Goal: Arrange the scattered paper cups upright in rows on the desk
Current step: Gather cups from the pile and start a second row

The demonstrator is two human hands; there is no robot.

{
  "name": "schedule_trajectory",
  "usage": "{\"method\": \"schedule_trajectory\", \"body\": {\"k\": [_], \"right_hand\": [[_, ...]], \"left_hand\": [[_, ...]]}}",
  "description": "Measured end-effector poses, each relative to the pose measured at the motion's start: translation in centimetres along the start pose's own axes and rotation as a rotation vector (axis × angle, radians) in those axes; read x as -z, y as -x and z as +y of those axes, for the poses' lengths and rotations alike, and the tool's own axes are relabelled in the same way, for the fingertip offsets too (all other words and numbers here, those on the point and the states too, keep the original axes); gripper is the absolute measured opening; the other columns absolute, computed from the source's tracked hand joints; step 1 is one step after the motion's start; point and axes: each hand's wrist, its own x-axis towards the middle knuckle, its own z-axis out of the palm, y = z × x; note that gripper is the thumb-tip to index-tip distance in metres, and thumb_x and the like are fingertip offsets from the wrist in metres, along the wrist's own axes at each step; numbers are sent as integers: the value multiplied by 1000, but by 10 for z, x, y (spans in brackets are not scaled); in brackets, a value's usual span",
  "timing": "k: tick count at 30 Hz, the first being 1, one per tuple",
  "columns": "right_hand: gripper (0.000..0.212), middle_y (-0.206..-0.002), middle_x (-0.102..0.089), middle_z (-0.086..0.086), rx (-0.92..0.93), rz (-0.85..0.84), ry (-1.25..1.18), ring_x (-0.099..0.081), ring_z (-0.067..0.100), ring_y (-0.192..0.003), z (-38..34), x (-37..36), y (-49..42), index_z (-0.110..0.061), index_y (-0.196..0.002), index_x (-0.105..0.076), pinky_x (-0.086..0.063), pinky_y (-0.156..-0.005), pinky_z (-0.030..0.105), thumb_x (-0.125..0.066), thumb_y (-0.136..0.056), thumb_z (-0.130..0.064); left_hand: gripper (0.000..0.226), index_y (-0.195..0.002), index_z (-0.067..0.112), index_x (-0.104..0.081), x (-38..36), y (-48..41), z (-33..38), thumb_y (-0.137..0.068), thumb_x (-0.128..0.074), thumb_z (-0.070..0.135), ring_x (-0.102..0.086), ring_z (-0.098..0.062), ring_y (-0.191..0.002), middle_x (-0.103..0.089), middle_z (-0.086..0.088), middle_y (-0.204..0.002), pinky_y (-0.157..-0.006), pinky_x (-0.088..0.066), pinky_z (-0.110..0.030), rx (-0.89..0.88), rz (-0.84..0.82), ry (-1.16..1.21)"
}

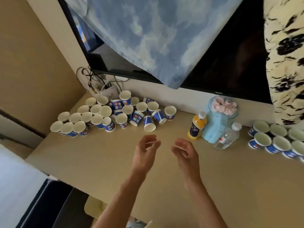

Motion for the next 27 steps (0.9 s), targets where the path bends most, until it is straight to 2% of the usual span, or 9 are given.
{"method": "schedule_trajectory", "body": {"k": [3, 6, 8, 10, 13, 16, 21, 23, 27], "right_hand": [[28, -115, -71, -6, -11, 77, 39, -67, -5, -95, 2, -22, -14, -22, -115, -67, -51, -74, 11, -73, -90, -11], [29, -113, -71, -3, -14, 144, 69, -67, -9, -90, 5, -42, -27, -16, -119, -66, -51, -76, 10, -72, -91, -9], [30, -112, -71, -2, -30, 174, 73, -68, -8, -89, 9, -55, -34, -15, -119, -66, -52, -77, 12, -71, -91, -8], [28, -111, -71, -2, -44, 205, 83, -68, -7, -89, 13, -66, -37, -17, -117, -66, -52, -77, 13, -71, -91, -8], [26, -112, -71, -4, -69, 242, 99, -68, -4, -92, 23, -72, -34, -22, -114, -67, -50, -82, 18, -71, -91, -10], [24, -113, -71, -4, -95, 264, 137, -68, 0, -97, 31, -71, -26, -22, -112, -68, -53, -83, 23, -70, -92, -9], [21, -108, -72, 0, -116, 337, 191, -69, 7, -98, 39, -59, -16, -19, -110, -68, -57, -94, 40, -71, -92, -7], [21, -107, -72, 0, -125, 351, 199, -69, 8, -99, 40, -57, -14, -19, -109, -68, -57, -96, 42, -71, -92, -7], [22, -105, -72, 6, -106, 334, 195, -70, 15, -97, 39, -62, -16, -16, -109, -68, -57, -96, 43, -71, -91, -4]], "left_hand": [[29, -115, 23, -67, 15, -52, -15, -90, -73, 36, -65, -8, -105, -68, 6, -115, -87, -52, -33, -31, -29, -133], [31, -119, 14, -67, 24, -105, -40, -92, -73, 27, -58, -21, -117, -60, -6, -129, -99, -48, -36, -70, -58, -420], [36, -124, 12, -67, 28, -139, -57, -92, -73, 27, -50, -28, -125, -55, -10, -133, -105, -37, -32, -91, -129, -646], [42, -128, 14, -65, 31, -167, -76, -90, -73, 32, -45, -30, -129, -50, -10, -137, -108, -32, -31, -132, -205, -841], [49, -138, 26, -57, 32, -193, -92, -92, -68, 41, -34, -30, -137, -37, -7, -147, -110, -37, -39, -177, -310, -1102], [55, -143, 30, -48, 33, -209, -97, -93, -64, 44, -26, -31, -141, -27, -7, -153, -109, -38, -43, -230, -379, -1268], [66, -148, 18, -36, 33, -222, -99, -93, -63, 45, -24, -35, -145, -21, -12, -158, -109, -40, -46, -289, -440, -1389], [71, -149, 14, -32, 35, -224, -97, -93, -64, 44, -25, -34, -146, -22, -11, -158, -110, -41, -46, -306, -439, -1379], [64, -144, 11, -38, 44, -224, -92, -92, -65, 39, -32, -30, -139, -33, -8, -151, -107, -44, -43, -345, -369, -1268]]}}
